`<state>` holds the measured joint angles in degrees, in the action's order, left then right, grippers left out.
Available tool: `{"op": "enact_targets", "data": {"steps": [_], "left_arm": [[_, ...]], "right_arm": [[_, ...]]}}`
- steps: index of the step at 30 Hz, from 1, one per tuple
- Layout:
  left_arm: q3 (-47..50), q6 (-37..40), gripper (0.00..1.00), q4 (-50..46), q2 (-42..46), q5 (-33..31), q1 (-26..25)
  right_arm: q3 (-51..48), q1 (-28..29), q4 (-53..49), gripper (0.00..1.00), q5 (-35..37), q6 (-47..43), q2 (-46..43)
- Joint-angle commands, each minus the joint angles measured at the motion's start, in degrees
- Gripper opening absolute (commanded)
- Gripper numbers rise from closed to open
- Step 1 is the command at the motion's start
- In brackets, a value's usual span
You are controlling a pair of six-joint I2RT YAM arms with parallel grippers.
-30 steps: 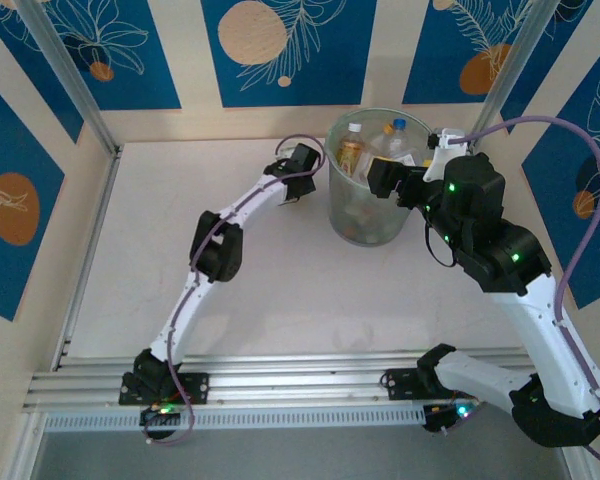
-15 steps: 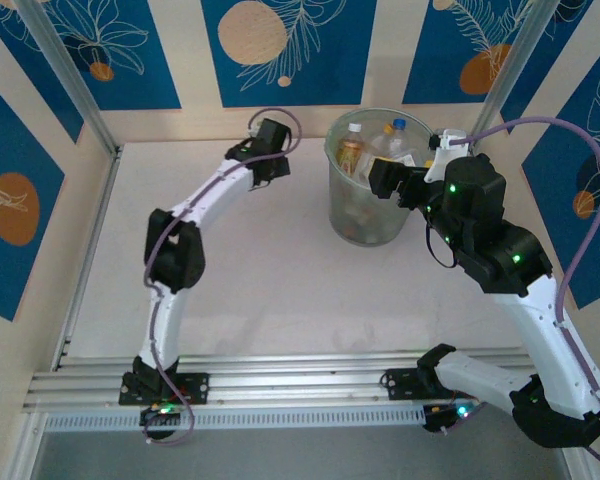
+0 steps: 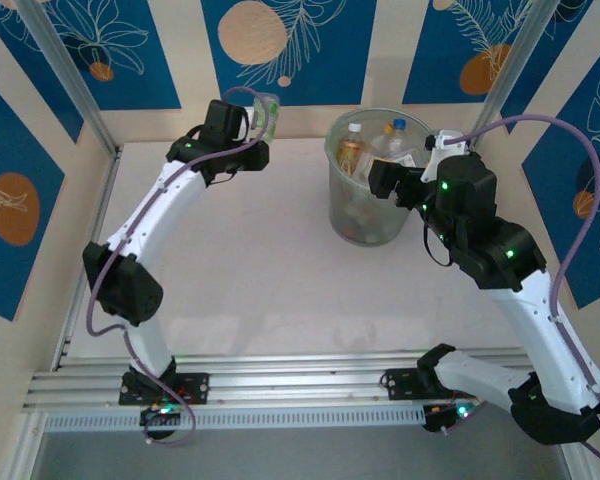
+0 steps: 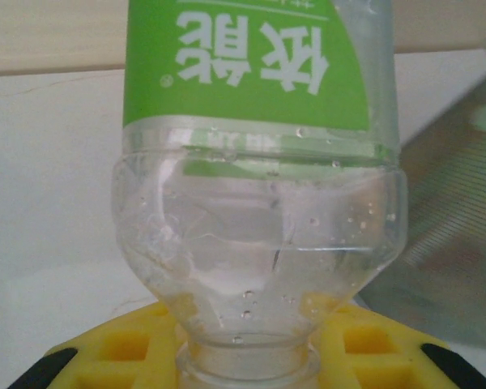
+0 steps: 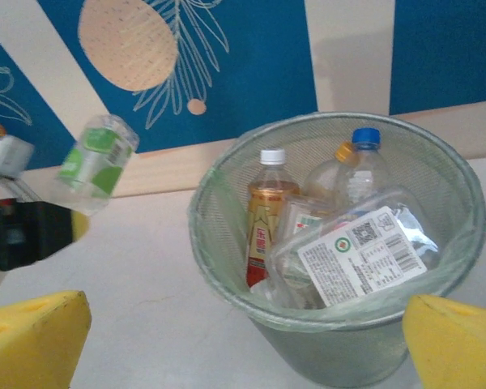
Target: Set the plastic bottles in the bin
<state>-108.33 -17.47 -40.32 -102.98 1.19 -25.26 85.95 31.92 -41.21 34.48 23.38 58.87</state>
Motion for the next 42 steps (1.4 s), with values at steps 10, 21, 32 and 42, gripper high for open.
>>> {"op": "enact_targets", "data": {"steps": [10, 21, 32, 42], "left_arm": [[-9.1, 3.3, 0.14, -3.3, 1.4, 17.3, -5.6], [-31.4, 3.8, 0.17, -10.9, -15.0, 26.4, -12.0], [-39.4, 3.8, 0.24, -12.2, -23.0, 27.0, -12.3], [-41.0, 4.2, 0.31, -8.1, -26.7, 27.5, -12.3]], "right_arm": [[1.7, 0.3, -4.6, 0.99, 9.9, 1.1, 2.4], [4.1, 0.3, -6.8, 0.99, 14.6, 0.5, 2.8], [4.8, 0.3, -5.7, 0.99, 13.9, -0.7, 3.5], [4.7, 0.3, -5.4, 0.99, 13.0, -1.0, 3.9]]}}
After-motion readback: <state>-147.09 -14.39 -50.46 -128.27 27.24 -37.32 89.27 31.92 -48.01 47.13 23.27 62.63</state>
